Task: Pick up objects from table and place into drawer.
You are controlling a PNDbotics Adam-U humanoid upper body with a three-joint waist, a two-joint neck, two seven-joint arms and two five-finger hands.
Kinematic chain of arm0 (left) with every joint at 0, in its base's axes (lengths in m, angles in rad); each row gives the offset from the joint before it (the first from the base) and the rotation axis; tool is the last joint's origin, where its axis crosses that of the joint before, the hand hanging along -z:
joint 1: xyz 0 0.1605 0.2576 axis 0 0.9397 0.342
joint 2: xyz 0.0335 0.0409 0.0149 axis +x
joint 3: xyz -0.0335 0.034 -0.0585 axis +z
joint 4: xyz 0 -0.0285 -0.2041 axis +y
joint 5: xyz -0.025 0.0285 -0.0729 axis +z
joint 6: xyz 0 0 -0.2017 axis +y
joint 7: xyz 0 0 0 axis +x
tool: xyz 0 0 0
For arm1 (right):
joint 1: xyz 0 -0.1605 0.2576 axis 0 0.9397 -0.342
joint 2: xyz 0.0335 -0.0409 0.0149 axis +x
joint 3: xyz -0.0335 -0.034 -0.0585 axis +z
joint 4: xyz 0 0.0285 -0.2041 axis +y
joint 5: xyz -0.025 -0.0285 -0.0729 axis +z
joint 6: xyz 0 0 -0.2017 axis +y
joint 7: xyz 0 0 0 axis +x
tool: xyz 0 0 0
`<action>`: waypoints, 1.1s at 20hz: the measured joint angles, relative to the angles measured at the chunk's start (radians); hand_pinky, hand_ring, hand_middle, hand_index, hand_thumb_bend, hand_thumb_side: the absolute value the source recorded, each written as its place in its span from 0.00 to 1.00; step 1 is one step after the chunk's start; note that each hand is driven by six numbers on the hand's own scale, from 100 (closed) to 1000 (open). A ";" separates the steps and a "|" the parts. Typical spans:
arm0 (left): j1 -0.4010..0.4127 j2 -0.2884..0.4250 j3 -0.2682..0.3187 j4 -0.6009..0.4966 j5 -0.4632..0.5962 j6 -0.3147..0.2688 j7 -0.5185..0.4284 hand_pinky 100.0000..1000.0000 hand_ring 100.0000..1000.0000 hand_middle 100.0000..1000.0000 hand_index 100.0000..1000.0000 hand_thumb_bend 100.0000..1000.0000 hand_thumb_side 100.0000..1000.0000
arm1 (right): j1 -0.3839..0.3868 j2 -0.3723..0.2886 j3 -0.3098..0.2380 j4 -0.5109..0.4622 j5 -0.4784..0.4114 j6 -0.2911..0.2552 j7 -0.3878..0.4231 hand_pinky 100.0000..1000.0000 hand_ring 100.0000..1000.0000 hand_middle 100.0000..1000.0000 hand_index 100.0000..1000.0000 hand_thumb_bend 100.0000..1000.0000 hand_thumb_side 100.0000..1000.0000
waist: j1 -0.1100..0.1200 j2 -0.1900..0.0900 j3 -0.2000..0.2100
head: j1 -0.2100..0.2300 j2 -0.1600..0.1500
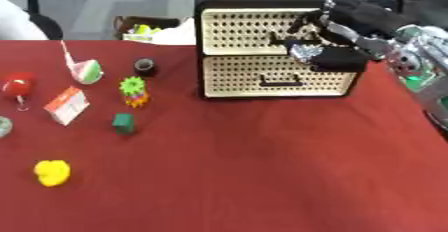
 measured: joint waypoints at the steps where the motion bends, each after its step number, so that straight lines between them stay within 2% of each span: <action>1: 0.000 0.000 0.000 0.000 0.000 0.000 0.000 0.41 0.53 0.57 0.74 0.00 0.81 | 0.000 0.000 0.001 0.001 0.002 -0.001 0.001 0.00 0.00 0.00 0.79 0.00 1.00 | 0.000 0.000 0.001 | 0.000 0.000; 22: -0.003 0.000 0.000 0.000 0.003 -0.002 -0.002 0.41 0.53 0.57 0.74 0.00 0.81 | -0.006 0.014 0.006 0.090 0.032 -0.009 -0.002 0.00 0.00 0.00 0.79 0.00 1.00 | -0.003 0.007 0.008 | -0.007 -0.010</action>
